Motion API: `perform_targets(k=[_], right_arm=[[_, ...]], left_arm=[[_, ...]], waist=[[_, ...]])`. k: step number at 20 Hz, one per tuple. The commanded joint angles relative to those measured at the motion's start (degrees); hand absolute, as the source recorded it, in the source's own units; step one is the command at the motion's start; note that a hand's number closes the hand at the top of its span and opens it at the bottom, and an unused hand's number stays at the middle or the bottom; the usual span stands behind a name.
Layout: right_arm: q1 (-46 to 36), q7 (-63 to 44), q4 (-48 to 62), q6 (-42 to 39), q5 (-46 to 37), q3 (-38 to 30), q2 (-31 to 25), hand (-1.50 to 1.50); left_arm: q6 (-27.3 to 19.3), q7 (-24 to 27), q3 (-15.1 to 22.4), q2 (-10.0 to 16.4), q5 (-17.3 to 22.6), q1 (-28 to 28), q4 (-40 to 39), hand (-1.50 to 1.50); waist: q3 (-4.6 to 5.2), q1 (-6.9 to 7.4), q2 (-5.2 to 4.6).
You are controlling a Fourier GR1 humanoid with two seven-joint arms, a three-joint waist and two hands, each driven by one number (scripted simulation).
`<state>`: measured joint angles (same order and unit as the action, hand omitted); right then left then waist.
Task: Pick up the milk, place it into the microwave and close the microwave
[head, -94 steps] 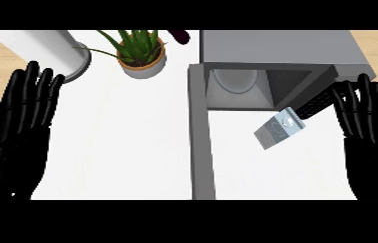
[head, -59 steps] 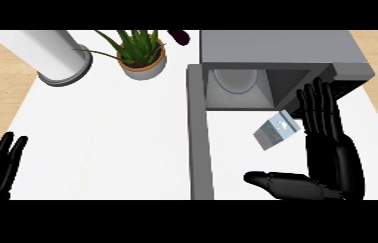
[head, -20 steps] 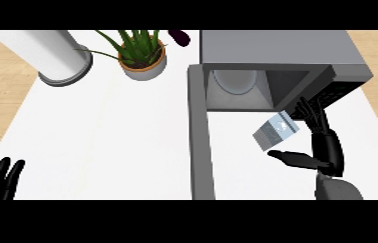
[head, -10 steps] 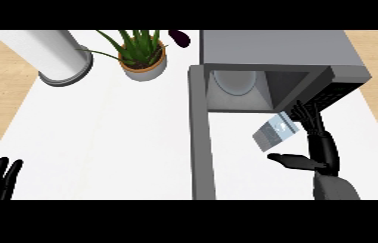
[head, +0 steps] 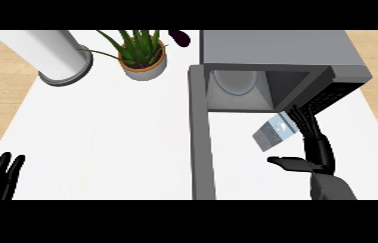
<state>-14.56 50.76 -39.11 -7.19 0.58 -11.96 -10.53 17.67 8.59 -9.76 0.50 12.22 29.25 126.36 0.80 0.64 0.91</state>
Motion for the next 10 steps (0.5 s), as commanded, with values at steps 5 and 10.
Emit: perform_targets(k=[5,10], right_arm=[[-5.94,2.47,12.34,-0.87,1.19,-2.77,0.08,-1.50],[-6.93,3.58,13.64,-5.82,3.42,-2.73,2.08,1.50]], left_arm=[[3.03,3.18,-0.70,-0.13,0.09,2.32,-2.88,-1.50],[1.48,0.41,-0.44,-0.33,0.68,2.88,1.87,-1.50]], waist=[[-0.88,0.60,-1.17],[-0.93,0.83,-1.14]])
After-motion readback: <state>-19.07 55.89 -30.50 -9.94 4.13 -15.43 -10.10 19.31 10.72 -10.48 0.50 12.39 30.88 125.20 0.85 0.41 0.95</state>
